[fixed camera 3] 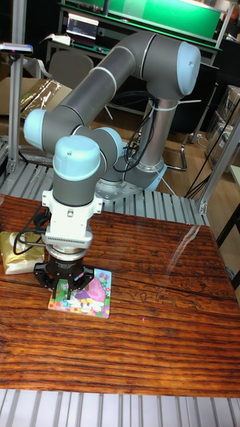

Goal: Assemble one piece of a puzzle

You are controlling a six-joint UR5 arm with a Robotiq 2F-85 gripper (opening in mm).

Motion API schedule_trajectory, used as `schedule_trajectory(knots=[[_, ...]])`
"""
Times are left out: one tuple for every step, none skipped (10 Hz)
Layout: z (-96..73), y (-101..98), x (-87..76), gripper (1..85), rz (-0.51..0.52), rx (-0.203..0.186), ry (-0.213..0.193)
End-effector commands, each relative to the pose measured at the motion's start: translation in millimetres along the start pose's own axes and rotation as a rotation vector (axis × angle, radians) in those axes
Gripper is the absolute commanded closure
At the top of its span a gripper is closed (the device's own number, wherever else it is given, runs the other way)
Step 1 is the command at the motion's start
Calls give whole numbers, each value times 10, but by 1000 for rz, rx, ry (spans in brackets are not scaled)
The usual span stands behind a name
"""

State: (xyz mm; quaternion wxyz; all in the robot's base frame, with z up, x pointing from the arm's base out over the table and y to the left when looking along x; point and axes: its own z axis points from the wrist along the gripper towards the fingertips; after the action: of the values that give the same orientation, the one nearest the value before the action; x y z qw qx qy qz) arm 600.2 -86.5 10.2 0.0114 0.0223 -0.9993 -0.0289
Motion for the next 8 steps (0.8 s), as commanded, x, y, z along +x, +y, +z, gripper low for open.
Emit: schedule_trajectory(knots=[[9,12,-2,597,3,-6,-8],[12,13,0,597,3,-6,-8],[19,11,-3,597,2,-6,-11],[20,12,-7,597,3,-6,-13],[21,12,-2,597,3,-6,-11],[21,16,-3,597,3,-8,-11],[21,28,5,593,-1,-12,-8],[21,41,24,590,-8,-17,-1]])
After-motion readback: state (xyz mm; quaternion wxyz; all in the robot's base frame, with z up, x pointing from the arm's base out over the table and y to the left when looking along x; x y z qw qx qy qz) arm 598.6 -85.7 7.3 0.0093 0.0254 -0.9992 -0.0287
